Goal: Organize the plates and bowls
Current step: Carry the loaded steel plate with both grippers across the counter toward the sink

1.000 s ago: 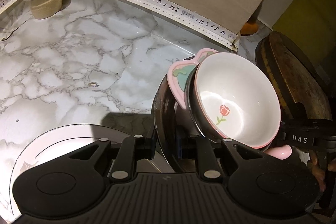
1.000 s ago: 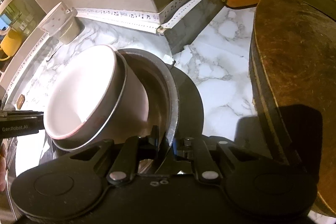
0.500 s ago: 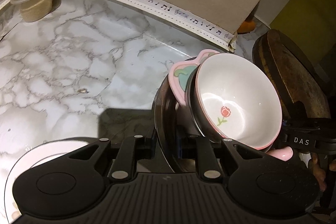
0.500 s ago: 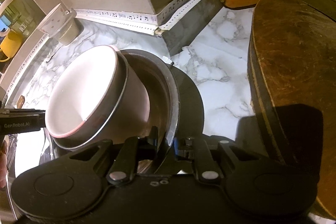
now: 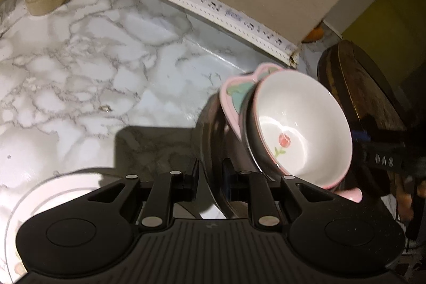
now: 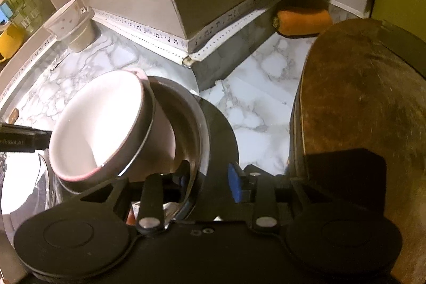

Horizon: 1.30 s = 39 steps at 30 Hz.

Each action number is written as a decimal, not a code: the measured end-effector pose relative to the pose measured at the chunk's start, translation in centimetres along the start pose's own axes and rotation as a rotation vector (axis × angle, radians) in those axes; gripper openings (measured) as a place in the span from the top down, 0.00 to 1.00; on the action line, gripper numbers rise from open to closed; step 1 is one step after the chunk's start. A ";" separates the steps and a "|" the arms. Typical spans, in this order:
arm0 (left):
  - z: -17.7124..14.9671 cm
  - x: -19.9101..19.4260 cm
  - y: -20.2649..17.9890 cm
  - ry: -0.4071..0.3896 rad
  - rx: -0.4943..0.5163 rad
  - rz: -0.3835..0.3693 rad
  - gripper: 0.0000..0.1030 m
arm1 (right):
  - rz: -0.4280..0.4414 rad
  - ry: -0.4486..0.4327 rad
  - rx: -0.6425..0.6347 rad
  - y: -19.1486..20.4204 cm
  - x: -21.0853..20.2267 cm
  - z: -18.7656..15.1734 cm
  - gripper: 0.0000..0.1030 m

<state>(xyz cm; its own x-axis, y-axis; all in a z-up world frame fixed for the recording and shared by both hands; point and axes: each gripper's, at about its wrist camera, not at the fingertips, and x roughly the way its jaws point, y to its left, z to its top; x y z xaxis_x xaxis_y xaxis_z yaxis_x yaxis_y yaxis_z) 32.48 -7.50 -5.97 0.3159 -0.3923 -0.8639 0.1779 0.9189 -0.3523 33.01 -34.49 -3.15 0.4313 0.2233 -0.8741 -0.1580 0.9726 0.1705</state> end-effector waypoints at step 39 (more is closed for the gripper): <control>-1.9 0.8 -2.4 0.010 0.040 0.097 0.84 | 0.063 0.000 -0.090 0.6 1.2 0.7 0.88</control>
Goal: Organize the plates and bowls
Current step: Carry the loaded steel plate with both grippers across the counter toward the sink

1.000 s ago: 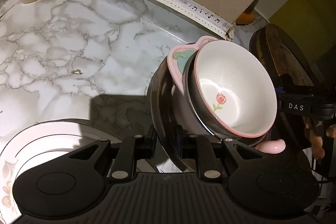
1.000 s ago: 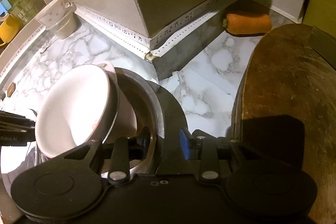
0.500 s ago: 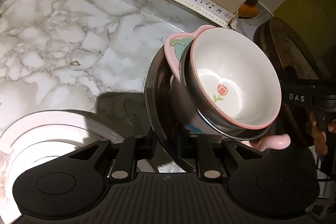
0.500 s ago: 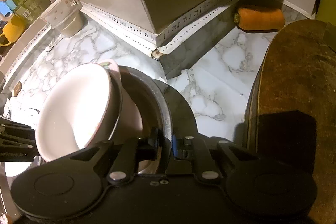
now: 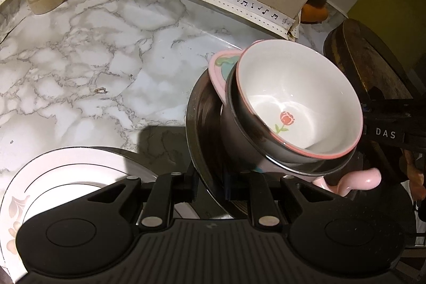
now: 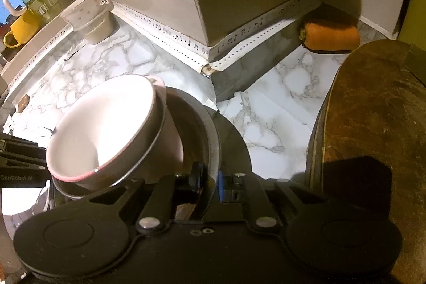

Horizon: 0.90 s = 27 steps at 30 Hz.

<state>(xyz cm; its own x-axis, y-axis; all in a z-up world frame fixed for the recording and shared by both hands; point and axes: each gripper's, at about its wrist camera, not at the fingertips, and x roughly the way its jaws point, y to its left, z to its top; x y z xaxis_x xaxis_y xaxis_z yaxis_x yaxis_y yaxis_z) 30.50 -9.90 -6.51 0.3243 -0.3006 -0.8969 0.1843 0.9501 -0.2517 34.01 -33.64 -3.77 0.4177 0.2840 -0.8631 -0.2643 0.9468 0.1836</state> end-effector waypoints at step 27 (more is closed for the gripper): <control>0.0 -0.5 0.5 -0.037 -0.025 0.016 0.85 | 0.051 0.022 -0.051 -0.1 0.7 0.7 0.88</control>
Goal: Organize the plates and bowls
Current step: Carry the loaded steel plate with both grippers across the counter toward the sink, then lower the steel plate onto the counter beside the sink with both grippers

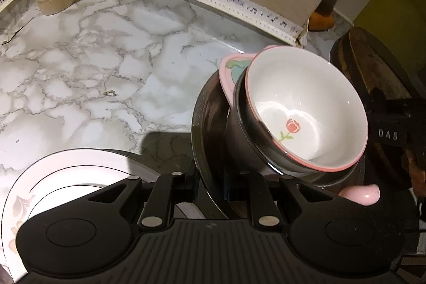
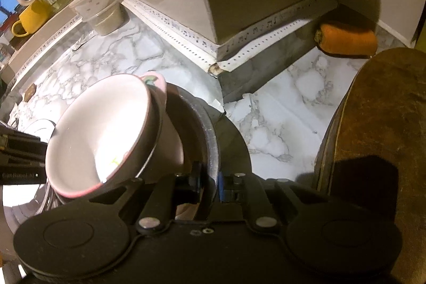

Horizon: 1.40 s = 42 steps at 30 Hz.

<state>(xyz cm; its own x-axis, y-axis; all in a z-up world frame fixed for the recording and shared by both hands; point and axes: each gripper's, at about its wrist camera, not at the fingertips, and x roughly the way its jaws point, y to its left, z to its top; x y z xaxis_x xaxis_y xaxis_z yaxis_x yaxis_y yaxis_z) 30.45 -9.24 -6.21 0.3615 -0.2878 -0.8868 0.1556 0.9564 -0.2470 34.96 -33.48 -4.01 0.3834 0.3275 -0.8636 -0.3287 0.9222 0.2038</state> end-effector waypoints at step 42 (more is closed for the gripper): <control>-8.2 -15.2 9.7 -0.202 -0.247 0.179 0.86 | 0.149 -0.077 -0.245 15.8 -3.5 2.1 0.87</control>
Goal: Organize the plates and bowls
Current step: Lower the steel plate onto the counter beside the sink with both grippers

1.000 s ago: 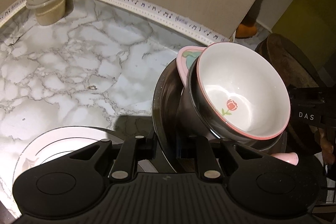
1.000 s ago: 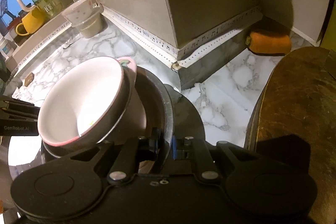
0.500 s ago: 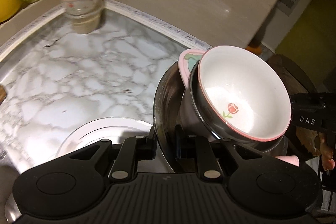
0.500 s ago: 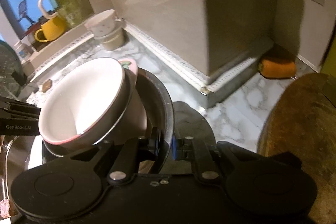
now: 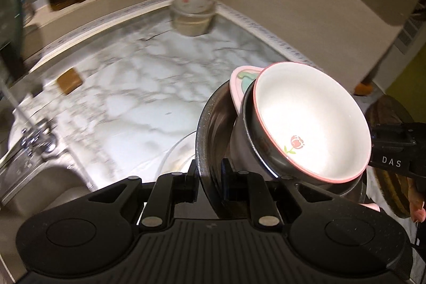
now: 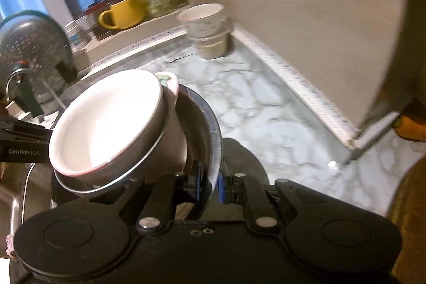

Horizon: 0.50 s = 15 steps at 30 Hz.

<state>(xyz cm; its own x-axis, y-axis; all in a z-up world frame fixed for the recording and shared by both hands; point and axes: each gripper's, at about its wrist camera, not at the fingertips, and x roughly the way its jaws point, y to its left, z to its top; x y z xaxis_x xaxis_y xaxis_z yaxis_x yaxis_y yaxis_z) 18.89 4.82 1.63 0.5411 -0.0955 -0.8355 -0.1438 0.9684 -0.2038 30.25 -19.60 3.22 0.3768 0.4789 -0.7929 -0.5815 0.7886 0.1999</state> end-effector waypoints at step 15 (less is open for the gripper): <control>-3.7 1.6 3.8 0.054 -0.049 0.029 0.88 | 0.015 0.067 -0.059 4.4 3.6 -1.8 0.87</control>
<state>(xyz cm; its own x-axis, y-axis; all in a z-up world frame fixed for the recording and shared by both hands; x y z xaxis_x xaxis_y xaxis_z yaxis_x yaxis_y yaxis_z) 16.16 7.47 -2.41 0.4911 -0.0816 -0.8673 -0.1998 0.9585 -0.2033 27.78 -15.14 0.24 0.3196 0.4621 -0.8273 -0.6288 0.7566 0.1797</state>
